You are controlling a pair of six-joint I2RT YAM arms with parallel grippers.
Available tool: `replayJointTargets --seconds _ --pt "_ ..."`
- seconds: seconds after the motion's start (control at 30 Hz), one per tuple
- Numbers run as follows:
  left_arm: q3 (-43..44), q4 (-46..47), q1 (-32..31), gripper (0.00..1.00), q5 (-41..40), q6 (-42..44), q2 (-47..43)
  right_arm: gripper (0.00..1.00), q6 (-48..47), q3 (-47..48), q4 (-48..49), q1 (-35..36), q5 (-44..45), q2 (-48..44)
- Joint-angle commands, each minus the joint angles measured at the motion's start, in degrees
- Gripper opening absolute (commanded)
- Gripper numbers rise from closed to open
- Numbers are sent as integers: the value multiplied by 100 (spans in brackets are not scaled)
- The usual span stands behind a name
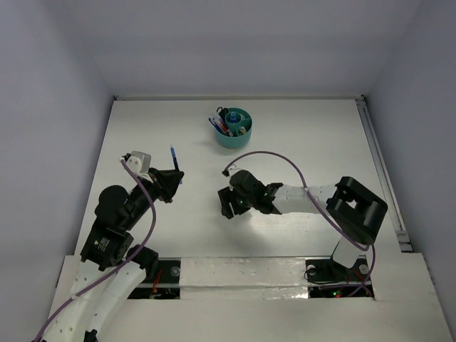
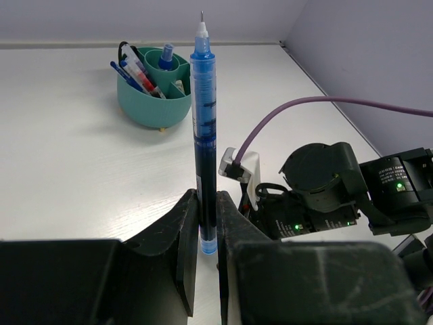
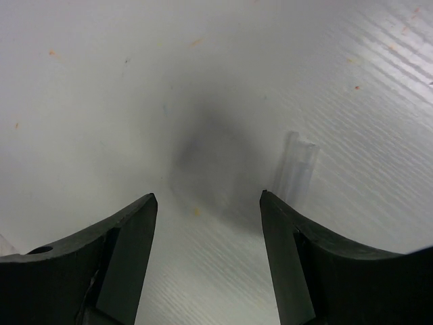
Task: Sort the stationery into containers
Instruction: Close the pen cap on the pen.
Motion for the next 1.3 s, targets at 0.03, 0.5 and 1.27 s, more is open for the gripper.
replayJointTargets --seconds 0.03,0.5,1.27 --pt "-55 349 24 0 86 -5 -26 69 125 -98 -257 -254 638 75" --pt "-55 349 24 0 86 -5 -8 70 3 410 51 -563 964 567" --pt "-72 384 24 0 244 4 -96 38 81 1554 -1874 -404 2168 1402"
